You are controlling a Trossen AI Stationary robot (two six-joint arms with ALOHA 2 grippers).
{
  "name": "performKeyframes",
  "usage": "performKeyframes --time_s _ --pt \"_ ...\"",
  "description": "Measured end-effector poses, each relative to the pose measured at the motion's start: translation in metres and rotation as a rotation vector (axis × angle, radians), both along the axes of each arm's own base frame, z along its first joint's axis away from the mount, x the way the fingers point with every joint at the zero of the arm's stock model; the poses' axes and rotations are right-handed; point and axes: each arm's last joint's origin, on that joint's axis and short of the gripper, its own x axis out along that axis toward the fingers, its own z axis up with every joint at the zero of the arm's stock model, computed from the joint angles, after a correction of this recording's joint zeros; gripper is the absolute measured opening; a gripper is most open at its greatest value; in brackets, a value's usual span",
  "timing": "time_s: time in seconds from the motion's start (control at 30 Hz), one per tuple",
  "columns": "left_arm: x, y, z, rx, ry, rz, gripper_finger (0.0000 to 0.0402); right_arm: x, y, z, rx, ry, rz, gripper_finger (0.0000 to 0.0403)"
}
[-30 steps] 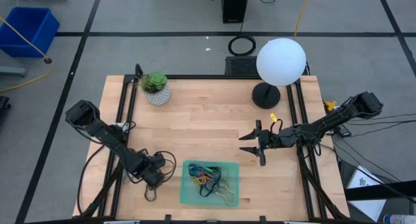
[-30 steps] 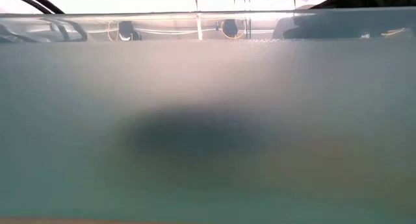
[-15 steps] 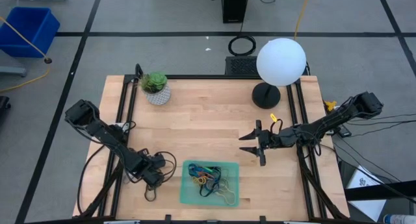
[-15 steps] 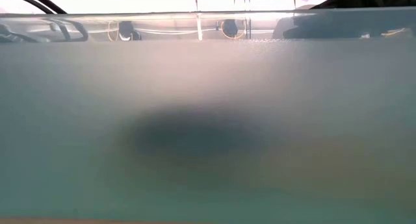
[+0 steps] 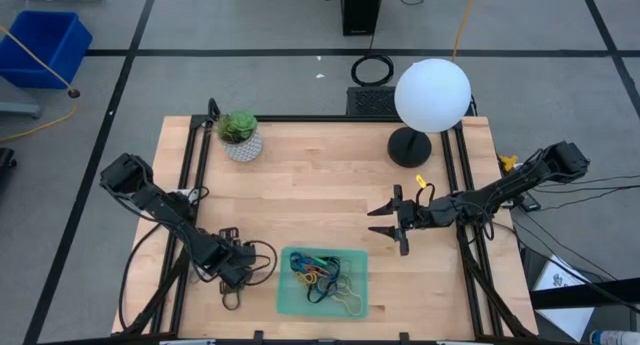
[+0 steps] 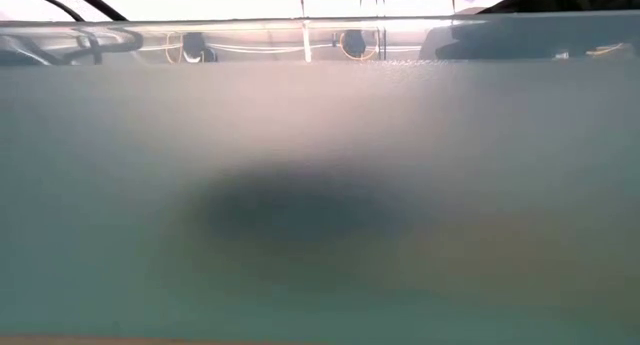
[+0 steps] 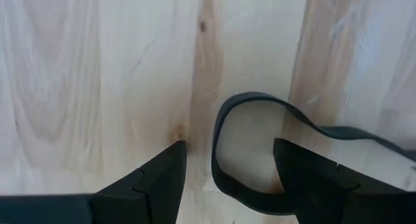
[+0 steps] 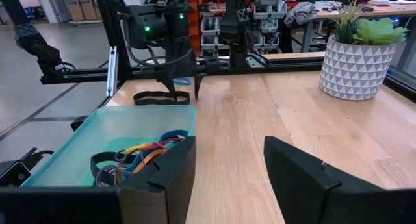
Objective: Pick and place rubber bands into bin
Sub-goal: Put the large black rubberband into the green bin
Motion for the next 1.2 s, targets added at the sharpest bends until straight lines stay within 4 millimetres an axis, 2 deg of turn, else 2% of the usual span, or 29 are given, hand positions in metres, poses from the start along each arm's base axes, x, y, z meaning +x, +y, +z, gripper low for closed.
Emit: performKeyframes --time_s 0.17,0.27,0.7,1.0,1.2 --pt "0.001 0.000 0.000 0.000 -0.007 -0.052 0.0237 0.000 0.000 0.000 -0.009 0.000 0.002 0.0176" --pt "0.002 -0.001 0.000 -0.010 -0.018 -0.052 0.0216 0.000 0.000 0.000 -0.022 -0.001 0.004 0.0174" --pt "0.004 -0.003 0.000 -0.026 -0.047 -0.083 0.0016 0.000 0.000 0.000 -0.022 -0.001 0.004 0.0174" --pt "0.010 -0.007 0.006 -0.045 -0.073 -0.002 0.0006 0.000 0.000 0.000 -0.022 -0.001 0.004 0.0176" --pt "0.019 -0.012 0.033 -0.063 -0.171 -0.026 0.0006 0.000 0.000 0.000 -0.022 0.000 0.004 0.0175"
